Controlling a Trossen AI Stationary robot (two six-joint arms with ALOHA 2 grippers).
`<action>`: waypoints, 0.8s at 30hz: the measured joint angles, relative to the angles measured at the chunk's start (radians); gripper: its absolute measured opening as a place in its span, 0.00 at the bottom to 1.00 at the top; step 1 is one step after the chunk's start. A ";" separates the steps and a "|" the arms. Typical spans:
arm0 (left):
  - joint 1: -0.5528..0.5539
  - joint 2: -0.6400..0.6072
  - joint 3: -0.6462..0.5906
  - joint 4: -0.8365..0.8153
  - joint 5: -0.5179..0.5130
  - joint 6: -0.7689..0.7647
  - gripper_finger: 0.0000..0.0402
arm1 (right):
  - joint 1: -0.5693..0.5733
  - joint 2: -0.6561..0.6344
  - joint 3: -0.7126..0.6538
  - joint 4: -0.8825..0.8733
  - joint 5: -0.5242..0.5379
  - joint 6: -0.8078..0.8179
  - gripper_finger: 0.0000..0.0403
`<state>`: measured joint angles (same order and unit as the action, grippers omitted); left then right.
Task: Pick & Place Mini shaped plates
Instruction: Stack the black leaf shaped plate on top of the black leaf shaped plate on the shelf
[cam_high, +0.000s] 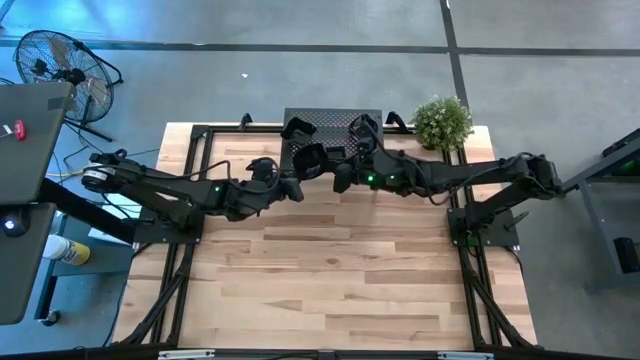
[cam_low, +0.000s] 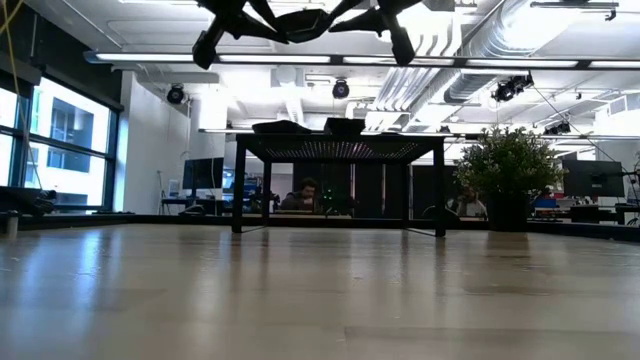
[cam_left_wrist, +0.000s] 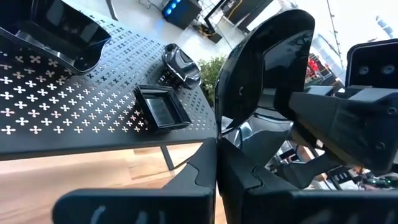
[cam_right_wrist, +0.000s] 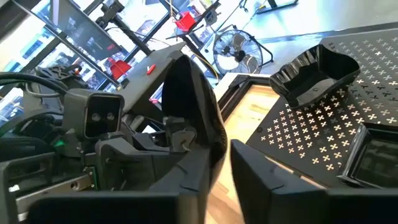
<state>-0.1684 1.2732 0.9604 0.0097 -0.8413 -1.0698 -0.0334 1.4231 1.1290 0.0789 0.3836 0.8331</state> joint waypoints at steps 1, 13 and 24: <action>0.000 0.000 0.000 0.000 0.000 0.000 0.00 | 0.000 0.000 0.000 0.001 -0.001 -0.002 0.11; 0.008 -0.010 0.038 -0.006 0.079 0.139 0.22 | -0.062 -0.063 0.000 -0.031 -0.035 -0.041 0.01; 0.031 -0.088 0.082 -0.132 0.154 0.417 0.40 | -0.451 -0.169 0.001 -0.334 -0.404 -0.047 0.01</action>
<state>-0.1375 1.1851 1.0420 -0.1218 -0.6872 -0.6527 -0.4842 1.2537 1.1297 -0.2554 -0.0208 0.7861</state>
